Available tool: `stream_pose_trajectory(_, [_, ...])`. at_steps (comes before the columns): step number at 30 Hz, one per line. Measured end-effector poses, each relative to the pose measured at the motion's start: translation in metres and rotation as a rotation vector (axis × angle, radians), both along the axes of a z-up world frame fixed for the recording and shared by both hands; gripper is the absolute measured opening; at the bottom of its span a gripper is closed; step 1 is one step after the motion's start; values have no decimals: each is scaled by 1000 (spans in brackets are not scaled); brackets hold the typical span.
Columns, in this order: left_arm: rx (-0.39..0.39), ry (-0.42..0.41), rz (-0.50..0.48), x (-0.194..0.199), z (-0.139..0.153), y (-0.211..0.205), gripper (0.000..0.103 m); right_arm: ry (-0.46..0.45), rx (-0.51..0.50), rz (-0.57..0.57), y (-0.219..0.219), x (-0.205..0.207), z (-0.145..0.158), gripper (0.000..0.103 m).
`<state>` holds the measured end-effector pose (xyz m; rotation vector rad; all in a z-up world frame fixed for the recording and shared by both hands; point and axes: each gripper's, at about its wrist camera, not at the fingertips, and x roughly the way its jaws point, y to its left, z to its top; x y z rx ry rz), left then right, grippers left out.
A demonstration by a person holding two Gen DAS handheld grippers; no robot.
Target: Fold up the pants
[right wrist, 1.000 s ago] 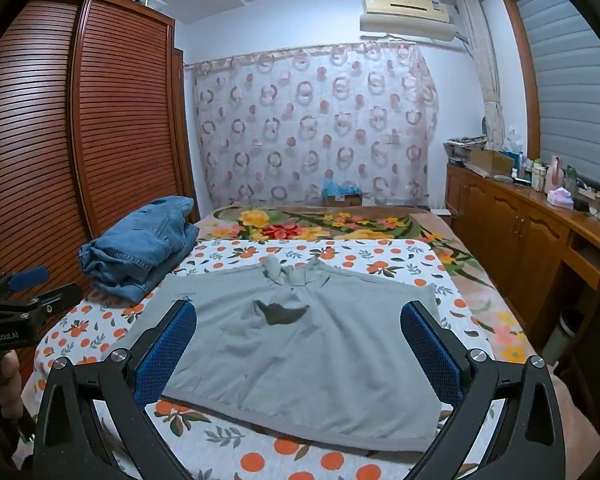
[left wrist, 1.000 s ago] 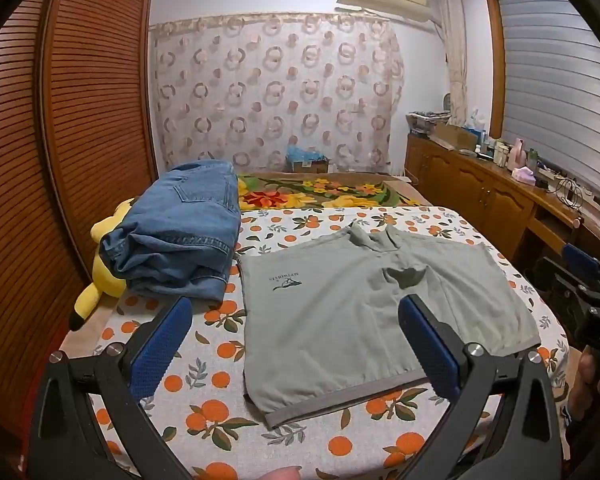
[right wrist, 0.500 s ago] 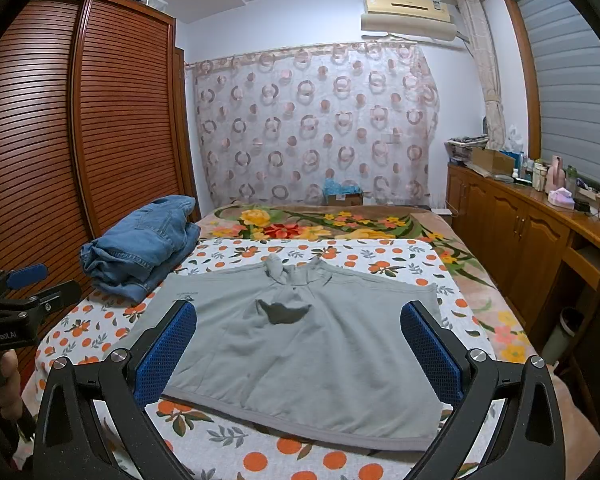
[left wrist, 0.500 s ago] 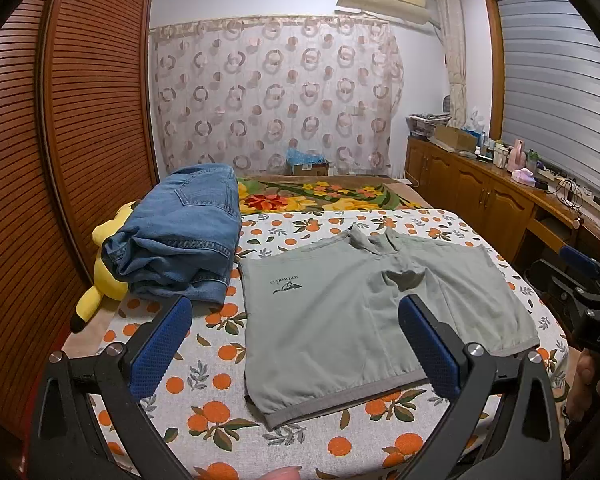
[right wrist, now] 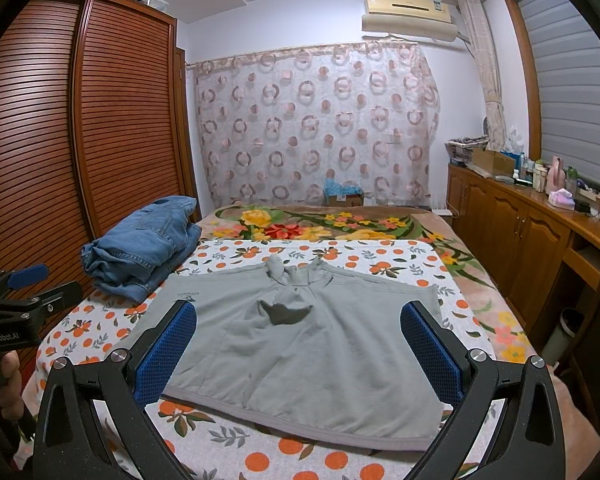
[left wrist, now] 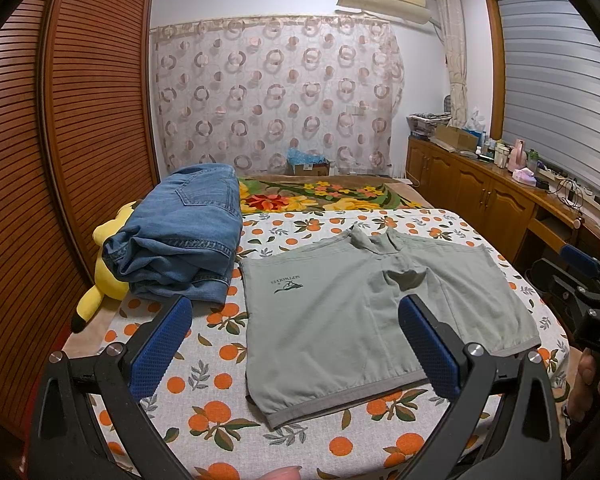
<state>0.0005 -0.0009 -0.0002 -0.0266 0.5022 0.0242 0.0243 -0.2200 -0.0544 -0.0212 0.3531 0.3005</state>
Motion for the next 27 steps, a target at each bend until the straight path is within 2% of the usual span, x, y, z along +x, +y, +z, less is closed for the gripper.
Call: stream_pose_trajectory(27, [4, -4, 1, -1, 0, 0, 103, -6, -1, 1, 5, 0, 3, 102])
